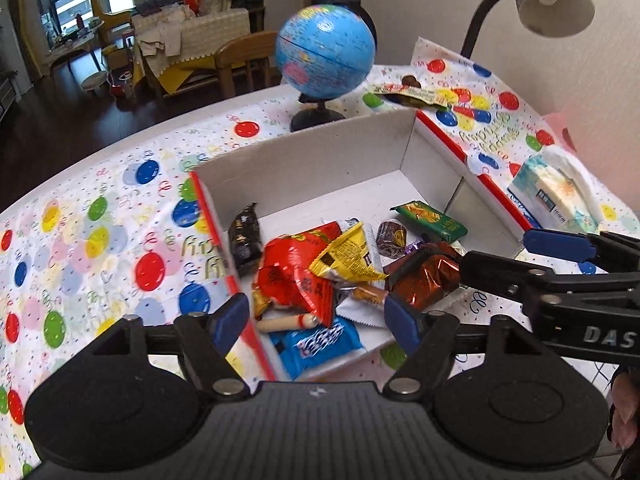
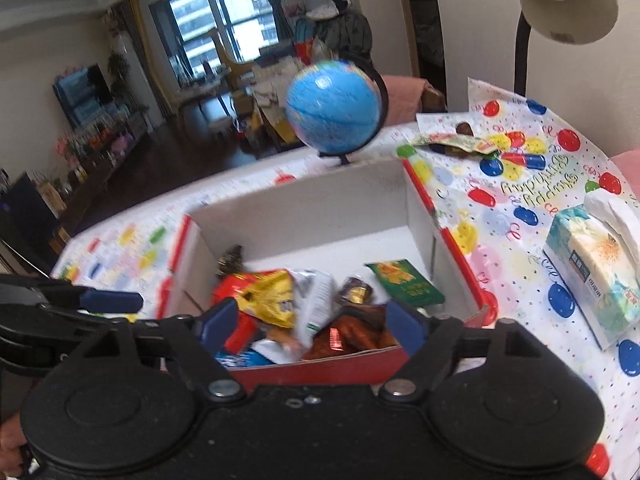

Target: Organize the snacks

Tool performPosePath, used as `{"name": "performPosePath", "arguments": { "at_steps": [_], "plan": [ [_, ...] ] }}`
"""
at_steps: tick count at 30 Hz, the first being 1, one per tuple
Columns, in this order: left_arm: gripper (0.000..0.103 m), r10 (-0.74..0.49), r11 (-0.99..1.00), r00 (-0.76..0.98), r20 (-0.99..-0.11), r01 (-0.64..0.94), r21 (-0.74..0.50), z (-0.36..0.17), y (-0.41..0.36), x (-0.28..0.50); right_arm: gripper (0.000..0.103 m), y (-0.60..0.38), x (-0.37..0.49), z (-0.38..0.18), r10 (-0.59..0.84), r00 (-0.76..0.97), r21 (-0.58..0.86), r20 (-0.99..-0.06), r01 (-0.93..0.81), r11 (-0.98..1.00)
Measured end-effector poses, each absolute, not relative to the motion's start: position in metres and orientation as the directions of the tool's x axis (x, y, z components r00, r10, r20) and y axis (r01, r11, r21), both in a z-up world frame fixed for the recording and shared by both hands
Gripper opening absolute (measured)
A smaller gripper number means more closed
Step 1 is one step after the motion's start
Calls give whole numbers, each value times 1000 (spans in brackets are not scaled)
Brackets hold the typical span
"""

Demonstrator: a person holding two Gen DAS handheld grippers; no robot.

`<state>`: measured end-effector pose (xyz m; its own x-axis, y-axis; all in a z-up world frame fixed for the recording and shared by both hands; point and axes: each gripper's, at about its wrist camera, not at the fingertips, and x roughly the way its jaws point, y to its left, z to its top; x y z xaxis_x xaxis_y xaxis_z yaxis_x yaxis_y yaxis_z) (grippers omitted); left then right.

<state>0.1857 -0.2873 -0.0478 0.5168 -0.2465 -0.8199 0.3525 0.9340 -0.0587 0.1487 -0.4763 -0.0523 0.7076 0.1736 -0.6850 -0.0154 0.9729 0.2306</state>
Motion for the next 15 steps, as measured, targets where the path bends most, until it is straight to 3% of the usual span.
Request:
{"name": "performPosePath", "arguments": {
  "at_steps": [6, 15],
  "plan": [
    [77, -256, 939, 585, -769, 340, -54, -22, -261, 160, 100, -457, 123, -27, 206, 753, 250, -625, -56, 967],
    [86, -297, 937, 641, -707, 338, -88, 4, -228, 124, 103, -439, 86, -2, 177, 818, 266, -548, -31, 963]
  ]
}}
